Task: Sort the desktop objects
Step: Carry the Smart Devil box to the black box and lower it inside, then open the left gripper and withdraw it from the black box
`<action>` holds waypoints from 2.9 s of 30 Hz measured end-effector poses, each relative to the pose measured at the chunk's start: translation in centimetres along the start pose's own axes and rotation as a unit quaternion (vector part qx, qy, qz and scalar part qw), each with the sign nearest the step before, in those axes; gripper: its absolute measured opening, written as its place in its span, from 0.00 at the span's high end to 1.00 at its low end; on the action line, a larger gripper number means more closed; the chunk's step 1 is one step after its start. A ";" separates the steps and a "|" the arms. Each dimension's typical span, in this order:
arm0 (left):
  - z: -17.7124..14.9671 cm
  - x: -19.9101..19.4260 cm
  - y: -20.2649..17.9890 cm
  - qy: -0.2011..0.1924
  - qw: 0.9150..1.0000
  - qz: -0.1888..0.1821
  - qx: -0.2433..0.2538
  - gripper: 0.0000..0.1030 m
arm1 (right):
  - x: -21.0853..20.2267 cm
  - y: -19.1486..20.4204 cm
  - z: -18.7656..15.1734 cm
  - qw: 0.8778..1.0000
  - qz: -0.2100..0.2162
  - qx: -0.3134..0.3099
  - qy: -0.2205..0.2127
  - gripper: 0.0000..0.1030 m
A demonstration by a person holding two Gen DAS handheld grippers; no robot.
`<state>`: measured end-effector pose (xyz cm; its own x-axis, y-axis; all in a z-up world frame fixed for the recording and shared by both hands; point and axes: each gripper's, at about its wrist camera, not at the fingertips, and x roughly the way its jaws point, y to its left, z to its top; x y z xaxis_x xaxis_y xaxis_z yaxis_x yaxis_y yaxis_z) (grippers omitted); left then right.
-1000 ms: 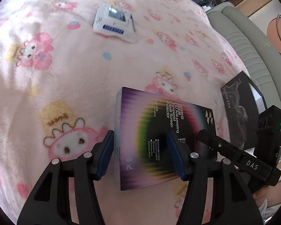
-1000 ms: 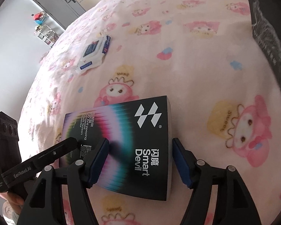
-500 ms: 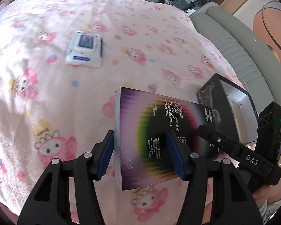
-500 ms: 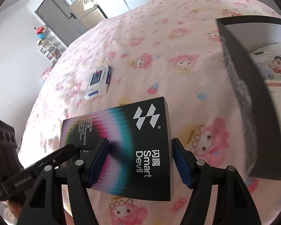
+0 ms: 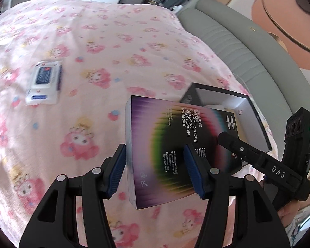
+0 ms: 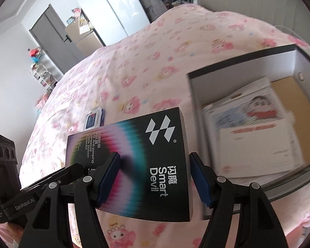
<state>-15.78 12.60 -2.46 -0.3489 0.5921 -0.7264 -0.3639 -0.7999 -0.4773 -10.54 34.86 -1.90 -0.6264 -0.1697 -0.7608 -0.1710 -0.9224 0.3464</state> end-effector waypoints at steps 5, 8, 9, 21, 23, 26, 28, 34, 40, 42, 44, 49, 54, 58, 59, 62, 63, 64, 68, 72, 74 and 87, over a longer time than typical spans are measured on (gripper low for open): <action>1.4 2.5 -3.5 0.010 1.000 -0.023 0.017 0.44 | -1.6 -3.2 1.7 1.000 -0.017 0.012 -0.017 0.36; 2.4 4.3 -6.0 0.016 0.999 -0.034 0.026 0.44 | -2.5 -5.5 2.5 0.999 -0.030 0.022 -0.028 0.36; 2.6 4.8 -6.9 0.017 0.999 -0.036 0.030 0.44 | -2.7 -6.2 2.8 0.999 -0.035 0.026 -0.031 0.36; 2.3 12.2 -14.2 0.060 0.996 -0.051 0.042 0.44 | -4.1 -16.0 4.5 0.995 -0.066 0.069 -0.029 0.36; 2.1 13.1 -14.9 0.065 0.996 -0.051 0.044 0.43 | -4.0 -17.3 4.7 0.994 -0.070 0.074 -0.027 0.36; 1.6 14.4 -15.4 0.075 0.995 -0.044 0.041 0.43 | -3.8 -18.5 4.8 0.994 -0.074 0.077 -0.024 0.36; 1.3 15.0 -15.5 0.078 0.996 -0.038 0.037 0.42 | -3.5 -18.6 4.8 0.994 -0.081 0.071 -0.020 0.36; 1.5 15.9 -15.9 0.097 0.995 -0.001 0.034 0.40 | -1.8 -18.7 5.1 0.994 -0.096 0.051 0.008 0.36; 0.8 16.6 -17.0 0.102 0.991 0.045 0.074 0.41 | -1.1 -18.5 4.9 0.993 -0.107 0.035 0.020 0.36; 0.8 16.7 -16.8 0.102 0.991 0.044 0.070 0.40 | -1.2 -18.6 4.8 0.993 -0.105 0.038 0.022 0.36; 1.0 16.6 -16.7 0.104 0.991 0.040 0.067 0.40 | -1.2 -18.6 4.8 0.993 -0.107 0.036 0.023 0.36; 1.0 16.6 -16.8 0.105 0.991 0.041 0.072 0.41 | -1.3 -18.6 4.8 0.992 -0.116 0.034 0.022 0.36; 0.8 16.3 -17.3 0.097 0.991 0.046 0.084 0.38 | -1.8 -18.3 4.6 0.991 -0.128 0.027 0.015 0.36; 0.8 16.2 -17.3 0.092 0.991 0.038 0.091 0.38 | -1.8 -18.1 4.4 0.992 -0.122 0.023 0.019 0.36; 0.8 16.2 -17.3 0.090 0.991 0.037 0.094 0.38 | -1.8 -18.0 4.3 0.992 -0.120 0.023 0.020 0.36; 0.8 16.4 -17.4 0.089 0.990 0.038 0.100 0.38 | -1.6 -17.6 4.3 0.993 -0.117 0.019 0.021 0.36; 0.8 16.5 -17.4 0.088 0.990 0.041 0.102 0.39 | -1.4 -17.5 4.3 0.993 -0.116 0.019 0.022 0.36; 0.8 16.5 -17.5 0.087 0.990 0.043 0.103 0.39 | -1.3 -17.3 4.4 0.993 -0.117 0.018 0.023 0.36; 0.9 16.5 -17.4 0.085 0.990 0.042 0.102 0.39 | -1.0 -17.2 4.4 0.992 -0.122 0.018 0.026 0.36; 1.0 16.0 -17.4 0.079 0.991 0.032 0.106 0.39 | -1.4 -16.9 4.4 0.992 -0.123 0.021 0.020 0.36; 1.1 15.5 -17.6 0.072 0.990 0.031 0.113 0.39 | -2.0 -16.5 4.5 0.991 -0.128 0.020 0.013 0.36; 5.2 6.7 -16.4 -0.036 0.982 0.095 0.158 0.23 | -4.8 -9.9 6.0 0.991 -0.131 0.000 -0.034 0.34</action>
<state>-16.70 30.19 3.06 -0.4923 0.4495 -0.7453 -0.5327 -0.8328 -0.1504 -10.37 46.87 1.64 -0.6103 0.0994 -0.7859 -0.3348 -0.9315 0.1422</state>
